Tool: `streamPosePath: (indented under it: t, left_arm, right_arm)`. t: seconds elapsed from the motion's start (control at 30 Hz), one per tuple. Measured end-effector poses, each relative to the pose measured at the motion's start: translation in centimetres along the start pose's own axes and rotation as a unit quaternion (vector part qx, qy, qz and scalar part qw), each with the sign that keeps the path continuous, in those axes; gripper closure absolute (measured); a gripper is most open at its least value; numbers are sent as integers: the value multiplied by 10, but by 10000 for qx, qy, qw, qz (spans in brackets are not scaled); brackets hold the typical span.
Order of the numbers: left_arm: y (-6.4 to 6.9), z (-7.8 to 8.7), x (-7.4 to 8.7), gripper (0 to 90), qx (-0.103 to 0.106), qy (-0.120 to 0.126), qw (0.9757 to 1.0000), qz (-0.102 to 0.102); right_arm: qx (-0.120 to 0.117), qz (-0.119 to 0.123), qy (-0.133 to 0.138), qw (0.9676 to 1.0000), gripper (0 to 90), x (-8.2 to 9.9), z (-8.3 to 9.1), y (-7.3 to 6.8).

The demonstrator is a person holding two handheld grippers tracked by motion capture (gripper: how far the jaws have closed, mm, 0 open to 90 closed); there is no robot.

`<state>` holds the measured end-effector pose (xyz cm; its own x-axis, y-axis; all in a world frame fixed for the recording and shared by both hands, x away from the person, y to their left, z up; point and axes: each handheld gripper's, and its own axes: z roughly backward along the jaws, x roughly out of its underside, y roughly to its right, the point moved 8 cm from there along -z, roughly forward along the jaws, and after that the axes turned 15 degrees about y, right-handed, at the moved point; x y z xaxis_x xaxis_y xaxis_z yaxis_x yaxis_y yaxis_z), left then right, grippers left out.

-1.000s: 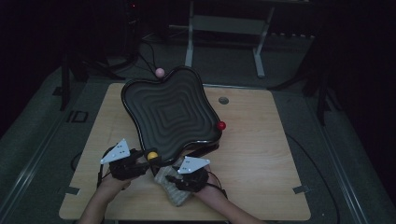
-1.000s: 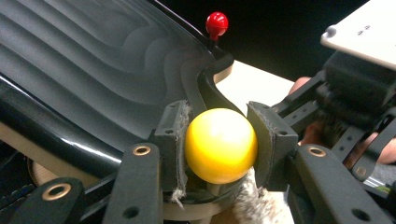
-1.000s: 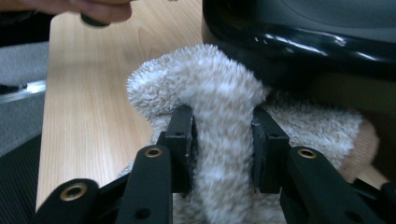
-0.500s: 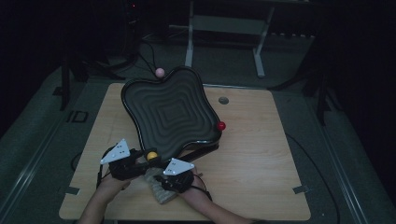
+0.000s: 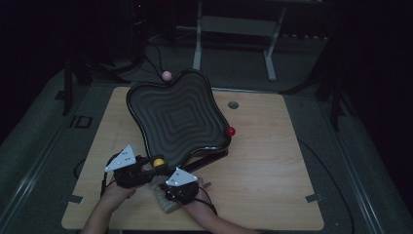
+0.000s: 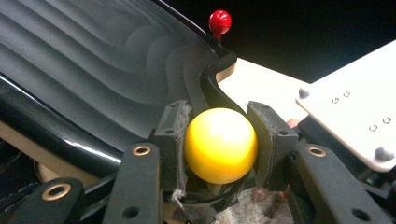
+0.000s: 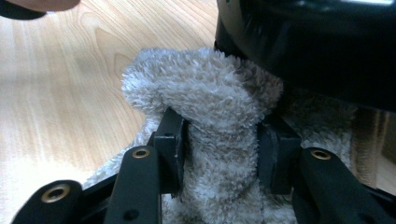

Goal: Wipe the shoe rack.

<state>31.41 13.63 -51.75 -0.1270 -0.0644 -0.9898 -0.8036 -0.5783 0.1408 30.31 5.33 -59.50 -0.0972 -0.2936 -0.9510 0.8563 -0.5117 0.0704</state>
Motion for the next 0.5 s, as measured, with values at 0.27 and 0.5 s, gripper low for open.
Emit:
streamPosePath:
  t: [0.27, 0.5]
  left_arm:
    - [0, 0, 0, 596, 10, -36, 10000, -4]
    - [0, 0, 0, 596, 18, -32, 10000, -11]
  right_arm:
    - [230, -174, 290, 9992, 574, -12, 1, -1]
    - [232, -161, 232, 9993, 565, -10, 3, -3]
